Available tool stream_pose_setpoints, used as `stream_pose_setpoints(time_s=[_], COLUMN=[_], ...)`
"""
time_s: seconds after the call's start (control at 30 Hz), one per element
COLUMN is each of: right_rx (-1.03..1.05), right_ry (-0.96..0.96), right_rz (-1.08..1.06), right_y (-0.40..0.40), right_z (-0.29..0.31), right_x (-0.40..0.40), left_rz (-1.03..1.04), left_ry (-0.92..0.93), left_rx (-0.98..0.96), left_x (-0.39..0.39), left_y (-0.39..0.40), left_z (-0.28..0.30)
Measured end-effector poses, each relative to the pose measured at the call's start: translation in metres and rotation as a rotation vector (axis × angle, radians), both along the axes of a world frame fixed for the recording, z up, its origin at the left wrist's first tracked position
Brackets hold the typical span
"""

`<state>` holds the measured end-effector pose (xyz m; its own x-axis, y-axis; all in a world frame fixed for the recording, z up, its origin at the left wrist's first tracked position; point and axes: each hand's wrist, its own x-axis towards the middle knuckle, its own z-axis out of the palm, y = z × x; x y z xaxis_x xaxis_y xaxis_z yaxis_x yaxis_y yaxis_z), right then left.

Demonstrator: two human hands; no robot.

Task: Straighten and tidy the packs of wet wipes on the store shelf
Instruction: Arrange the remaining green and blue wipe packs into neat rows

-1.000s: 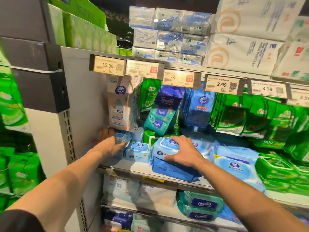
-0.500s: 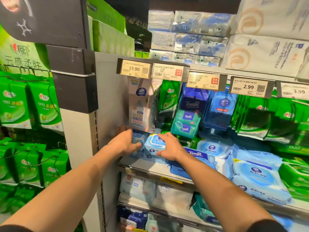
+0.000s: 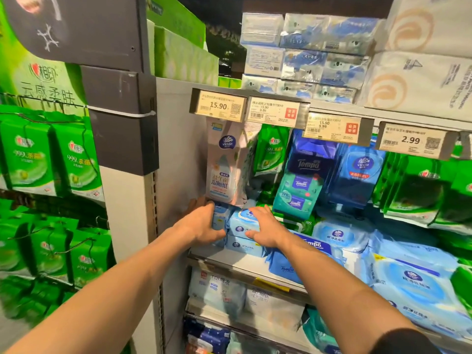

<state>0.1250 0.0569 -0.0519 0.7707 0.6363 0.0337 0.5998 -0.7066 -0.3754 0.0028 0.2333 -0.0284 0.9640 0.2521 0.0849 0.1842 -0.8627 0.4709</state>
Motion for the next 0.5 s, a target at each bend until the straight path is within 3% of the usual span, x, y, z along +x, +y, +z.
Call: stream_pose_setpoints(time_s=[0.2, 0.5], right_rx=[-0.12, -0.048], right_ry=[-0.042, -0.072], right_rz=[0.044, 0.027], right_y=[0.006, 0.005], right_z=[-0.003, -0.016], right_x=[0.002, 0.008], left_rz=[-0.028, -0.057], left_ry=[-0.011, -0.036], left_rx=[0.067, -0.023], left_x=[0.003, 0.015], left_y=[-0.001, 0.012], left_z=[-0.001, -0.029])
